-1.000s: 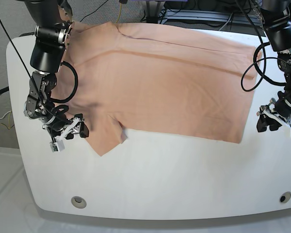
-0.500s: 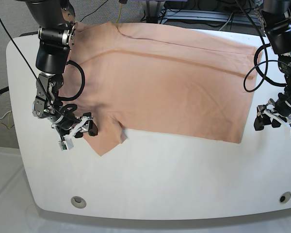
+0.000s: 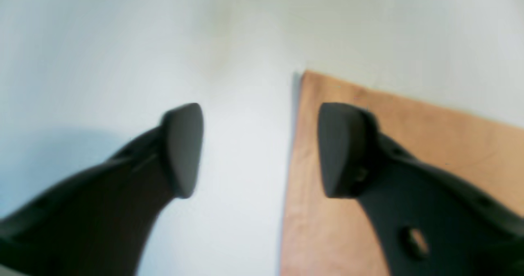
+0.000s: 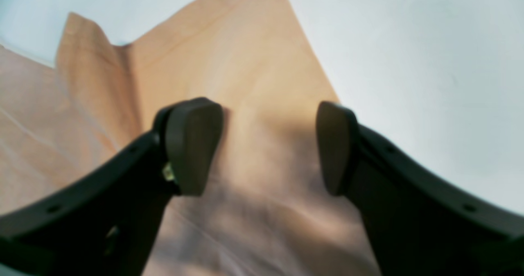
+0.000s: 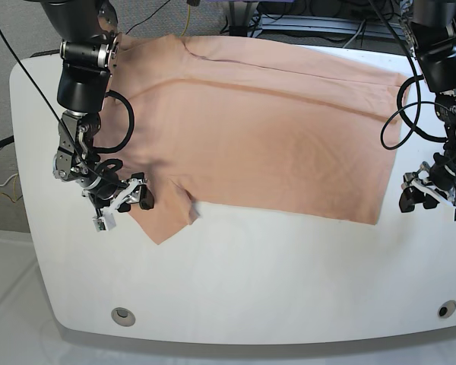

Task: Fold the T-shirt properly
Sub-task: 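Lower both open grippers onto the hem corners of the shirt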

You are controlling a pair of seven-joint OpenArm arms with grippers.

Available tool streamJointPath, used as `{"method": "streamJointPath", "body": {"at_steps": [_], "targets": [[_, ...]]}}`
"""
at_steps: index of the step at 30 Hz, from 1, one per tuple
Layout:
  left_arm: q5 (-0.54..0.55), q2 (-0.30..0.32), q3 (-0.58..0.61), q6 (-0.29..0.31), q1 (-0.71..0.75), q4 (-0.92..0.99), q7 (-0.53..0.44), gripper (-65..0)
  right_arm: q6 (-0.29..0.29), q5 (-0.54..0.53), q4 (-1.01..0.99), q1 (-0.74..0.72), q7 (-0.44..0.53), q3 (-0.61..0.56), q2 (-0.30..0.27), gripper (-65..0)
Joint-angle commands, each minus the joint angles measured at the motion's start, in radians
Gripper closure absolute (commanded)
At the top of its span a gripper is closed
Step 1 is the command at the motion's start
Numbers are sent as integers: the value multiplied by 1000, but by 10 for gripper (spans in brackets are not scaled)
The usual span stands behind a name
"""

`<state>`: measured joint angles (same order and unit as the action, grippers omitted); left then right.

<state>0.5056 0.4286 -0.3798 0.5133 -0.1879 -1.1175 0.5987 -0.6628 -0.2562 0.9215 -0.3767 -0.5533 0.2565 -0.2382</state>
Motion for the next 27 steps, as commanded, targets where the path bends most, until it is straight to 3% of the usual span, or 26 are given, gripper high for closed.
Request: {"method": "streamJointPath", "body": {"at_steps": [1, 8, 16, 18, 27], "targets": [[11, 26, -11, 0, -11, -29, -29, -360, -9, -16, 10, -28, 21, 3, -7, -387], [22, 27, -18, 4, -2, -69, -32, -336, -7, -13, 2, -38, 34, 5, -8, -383], [33, 38, -17, 2, -3, -53, -15, -352, -6, -16, -6, -44, 51, 8, -11, -385], [40, 46, -12, -6, -14, -5, 11, -422, -4, -16, -11, -45, 79, 7, -12, -387], [33, 42, -4, -5, -55, 95, 24, -508, -8, -10, -10, -48, 68, 26, -2, -385]]}}
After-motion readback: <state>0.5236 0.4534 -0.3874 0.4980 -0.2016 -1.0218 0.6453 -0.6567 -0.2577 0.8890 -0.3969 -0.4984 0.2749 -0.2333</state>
